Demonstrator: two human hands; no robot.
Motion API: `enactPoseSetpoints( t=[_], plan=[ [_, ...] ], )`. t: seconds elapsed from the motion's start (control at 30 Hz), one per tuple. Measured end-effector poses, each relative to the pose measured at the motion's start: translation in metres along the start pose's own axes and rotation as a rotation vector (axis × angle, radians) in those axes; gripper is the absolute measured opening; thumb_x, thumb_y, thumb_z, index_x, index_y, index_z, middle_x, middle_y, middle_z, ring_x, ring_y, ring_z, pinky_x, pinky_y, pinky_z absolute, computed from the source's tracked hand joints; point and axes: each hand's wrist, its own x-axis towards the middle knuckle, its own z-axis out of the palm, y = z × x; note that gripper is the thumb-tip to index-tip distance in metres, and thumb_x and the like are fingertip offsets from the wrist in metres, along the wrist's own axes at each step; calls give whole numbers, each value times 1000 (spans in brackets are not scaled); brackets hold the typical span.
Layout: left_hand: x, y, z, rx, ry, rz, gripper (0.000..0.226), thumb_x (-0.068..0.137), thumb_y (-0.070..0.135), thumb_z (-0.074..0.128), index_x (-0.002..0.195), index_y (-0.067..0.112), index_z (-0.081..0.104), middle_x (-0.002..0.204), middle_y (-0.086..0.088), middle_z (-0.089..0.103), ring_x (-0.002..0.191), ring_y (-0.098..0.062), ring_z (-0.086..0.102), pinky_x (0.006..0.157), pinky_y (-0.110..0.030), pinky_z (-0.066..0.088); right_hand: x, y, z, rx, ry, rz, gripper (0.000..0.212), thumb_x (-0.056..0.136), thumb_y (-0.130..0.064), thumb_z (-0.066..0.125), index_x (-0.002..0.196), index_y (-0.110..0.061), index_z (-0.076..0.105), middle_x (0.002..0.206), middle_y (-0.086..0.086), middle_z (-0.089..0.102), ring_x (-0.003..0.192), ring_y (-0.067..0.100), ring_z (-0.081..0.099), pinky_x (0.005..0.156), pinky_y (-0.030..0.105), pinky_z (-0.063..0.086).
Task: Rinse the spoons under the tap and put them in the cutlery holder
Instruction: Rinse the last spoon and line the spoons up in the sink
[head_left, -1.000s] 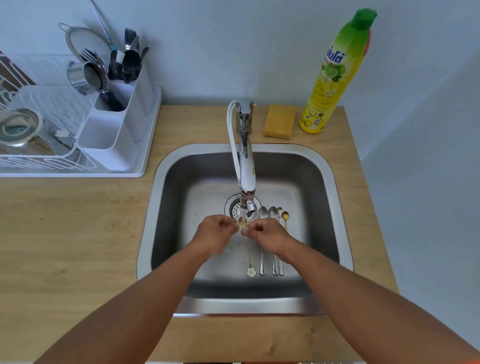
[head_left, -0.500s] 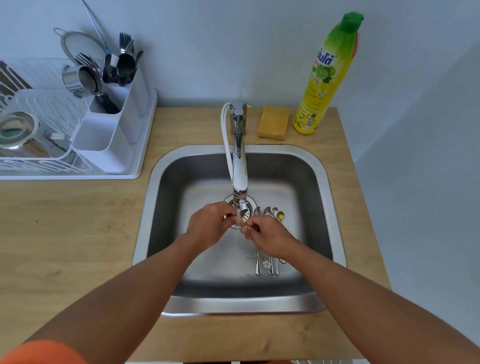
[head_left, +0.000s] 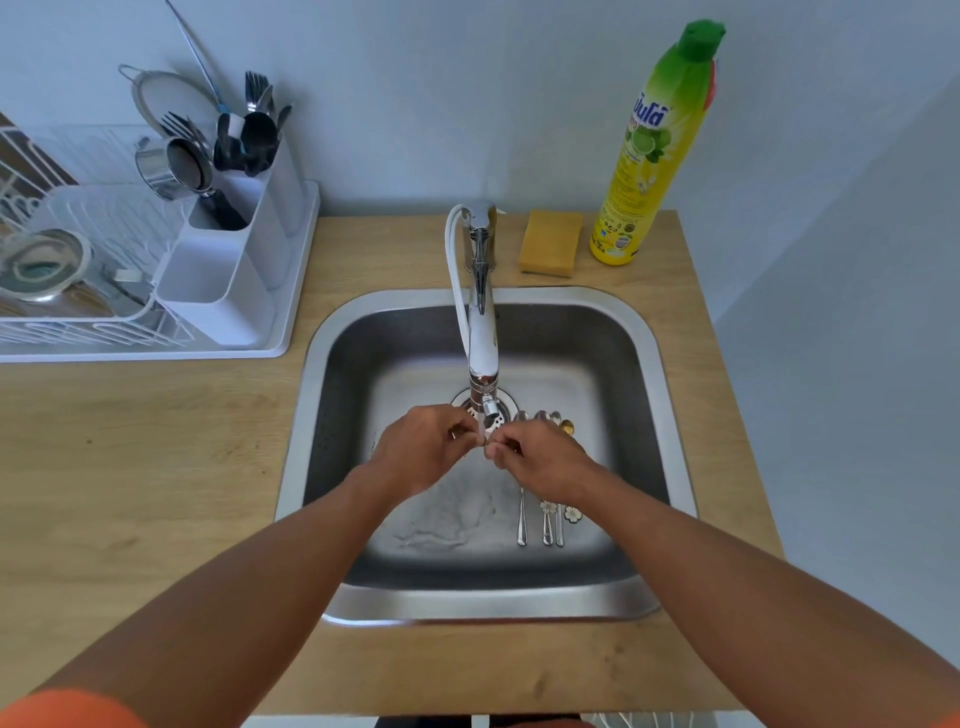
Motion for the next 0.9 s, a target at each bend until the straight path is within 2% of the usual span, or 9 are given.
enactPoseSetpoints(
  t=[0.1, 0.17, 0.27, 0.37, 0.57, 0.67, 0.73, 0.83, 0.9],
  plan=[
    [-6, -5, 5, 13, 51, 13, 17, 92, 47, 72, 82, 46, 59, 78, 24, 58, 73, -5, 58, 59, -30, 48, -1, 0, -1, 28, -7, -7, 29, 99, -38, 62, 70, -38, 62, 72, -12, 68, 70, 7, 62, 72, 31, 48],
    [-10, -8, 7, -2, 63, 61, 9, 91, 44, 74, 91, 42, 66, 94, 21, 61, 78, -5, 58, 61, -32, 53, -2, 1, -2, 33, -31, -3, 26, 100, -39, 62, 74, -39, 65, 73, -18, 68, 68, 2, 62, 70, 31, 51],
    [-12, -10, 5, 29, 45, 121, 13, 88, 38, 79, 100, 37, 73, 104, 19, 64, 87, -4, 55, 66, -35, 55, -3, 2, -2, 31, -62, -10, 22, 100, -38, 63, 79, -35, 68, 73, -19, 69, 69, 1, 63, 73, 35, 55],
    [-10, -9, -2, 94, 30, 148, 10, 90, 42, 76, 98, 37, 76, 98, 18, 70, 91, -9, 60, 69, -39, 57, -4, -2, 0, 40, -80, -18, 19, 100, -37, 62, 82, -34, 69, 79, -12, 72, 73, 6, 67, 75, 40, 60],
    [-3, -4, -6, 212, 43, 144, 16, 97, 46, 66, 100, 33, 74, 89, 12, 73, 79, -11, 59, 60, -31, 49, -3, -6, 1, 22, -26, -20, 18, 102, -35, 58, 88, -27, 67, 84, -6, 71, 80, 19, 67, 76, 47, 57],
    [-3, -3, -3, 199, -6, 86, 24, 100, 52, 57, 97, 33, 71, 86, 14, 74, 77, -11, 63, 62, -33, 53, -4, -2, 2, -52, 17, -39, 23, 102, -35, 58, 80, -32, 60, 80, -9, 66, 75, 16, 62, 68, 42, 53],
    [-3, -4, -1, 205, -39, 72, 26, 103, 50, 53, 97, 31, 70, 87, 15, 74, 81, -11, 67, 64, -34, 55, -6, 1, 4, -94, 47, -60, 30, 103, -34, 58, 74, -39, 54, 77, -16, 60, 74, 12, 58, 61, 34, 45],
    [-4, -1, 3, 242, 7, 101, 19, 101, 45, 59, 98, 29, 69, 84, 12, 67, 76, -15, 60, 55, -28, 38, -6, 3, 8, -113, 73, -81, 27, 103, -34, 58, 77, -39, 53, 75, -20, 54, 76, 11, 54, 62, 30, 37],
    [-3, 2, 2, 244, 40, 104, 15, 96, 46, 66, 96, 31, 67, 87, 14, 64, 80, -14, 56, 58, -28, 36, -5, 4, 10, -93, 73, -81, 22, 103, -36, 58, 80, -37, 57, 74, -17, 56, 74, 12, 56, 62, 31, 40]
  ],
)
